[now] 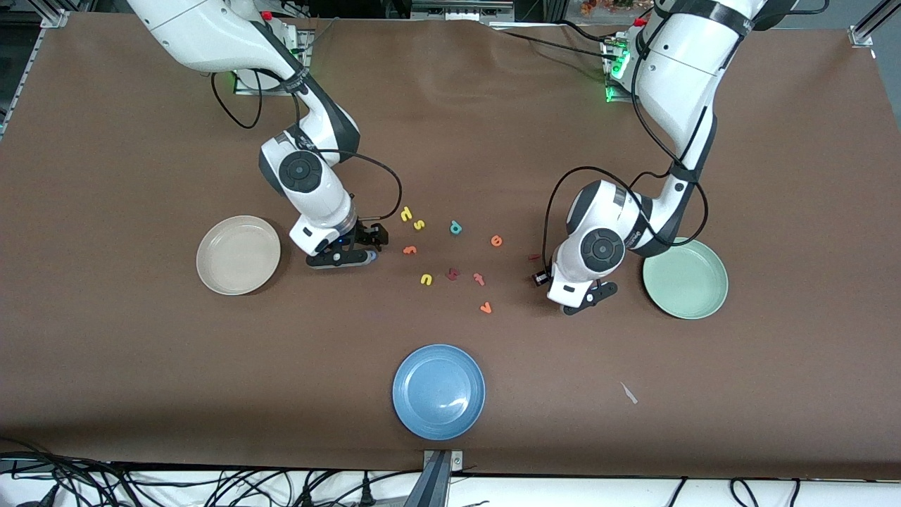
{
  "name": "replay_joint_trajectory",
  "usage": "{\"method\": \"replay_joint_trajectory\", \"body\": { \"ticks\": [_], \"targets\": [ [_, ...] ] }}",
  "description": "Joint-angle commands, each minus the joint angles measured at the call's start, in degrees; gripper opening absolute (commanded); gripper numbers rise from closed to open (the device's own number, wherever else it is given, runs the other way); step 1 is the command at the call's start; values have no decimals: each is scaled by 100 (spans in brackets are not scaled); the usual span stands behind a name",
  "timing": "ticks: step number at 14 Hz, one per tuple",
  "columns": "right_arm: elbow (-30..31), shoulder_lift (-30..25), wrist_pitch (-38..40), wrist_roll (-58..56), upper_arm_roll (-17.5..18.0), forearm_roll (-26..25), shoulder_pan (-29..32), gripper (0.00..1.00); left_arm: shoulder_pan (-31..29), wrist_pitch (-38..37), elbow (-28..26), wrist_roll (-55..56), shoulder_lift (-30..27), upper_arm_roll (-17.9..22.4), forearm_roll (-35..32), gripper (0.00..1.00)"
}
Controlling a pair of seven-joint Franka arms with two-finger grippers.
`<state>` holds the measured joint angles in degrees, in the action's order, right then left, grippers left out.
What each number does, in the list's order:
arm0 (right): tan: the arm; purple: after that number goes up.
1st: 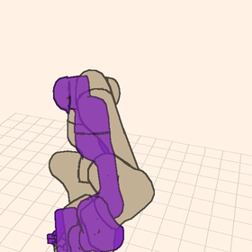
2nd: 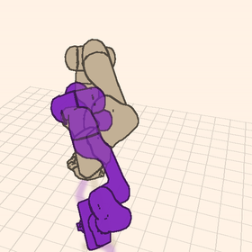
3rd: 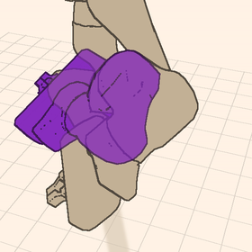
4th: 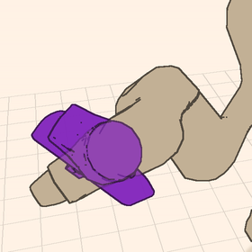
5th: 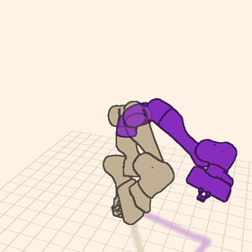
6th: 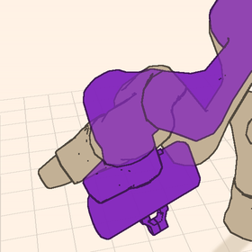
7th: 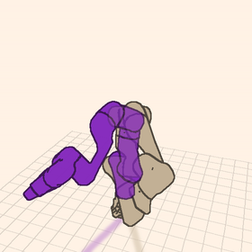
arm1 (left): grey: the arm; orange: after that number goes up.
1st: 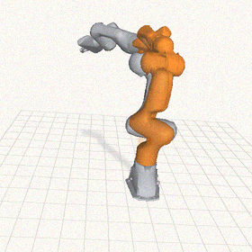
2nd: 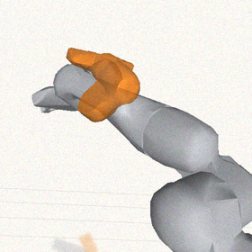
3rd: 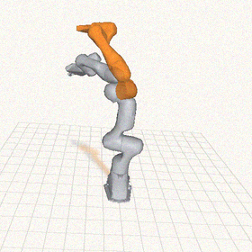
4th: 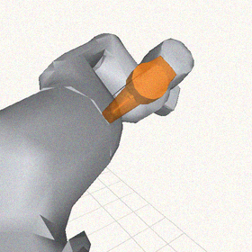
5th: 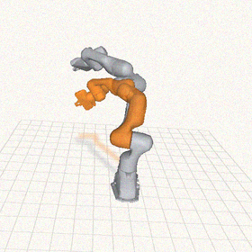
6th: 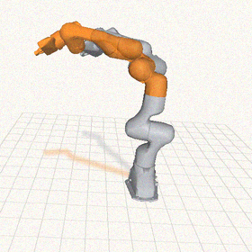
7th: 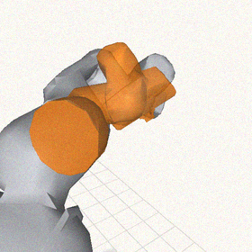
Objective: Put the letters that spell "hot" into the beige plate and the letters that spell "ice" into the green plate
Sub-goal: 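Carry the teal c to the green plate while the right gripper grasps the blue o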
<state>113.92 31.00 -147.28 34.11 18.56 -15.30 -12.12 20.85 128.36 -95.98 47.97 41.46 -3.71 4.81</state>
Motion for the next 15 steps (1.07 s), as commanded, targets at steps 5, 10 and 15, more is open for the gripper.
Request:
{"method": "replay_joint_trajectory", "body": {
  "ticks": [5, 10, 15],
  "targets": [
    [-45, 328, -196, 298, 34, -421, -89, 98, 7, -127, 18, -157, 11, 63, 144, 11],
    [-89, 433, -196, 298, 34, -632, -98, 77, -528, -1679, 80, -1041, -1076, 72, 135, 5],
    [-150, 442, -205, 298, 34, -606, -98, 69, -1468, -2938, 80, -2579, -1562, 124, -83, 6]
  ]
}}
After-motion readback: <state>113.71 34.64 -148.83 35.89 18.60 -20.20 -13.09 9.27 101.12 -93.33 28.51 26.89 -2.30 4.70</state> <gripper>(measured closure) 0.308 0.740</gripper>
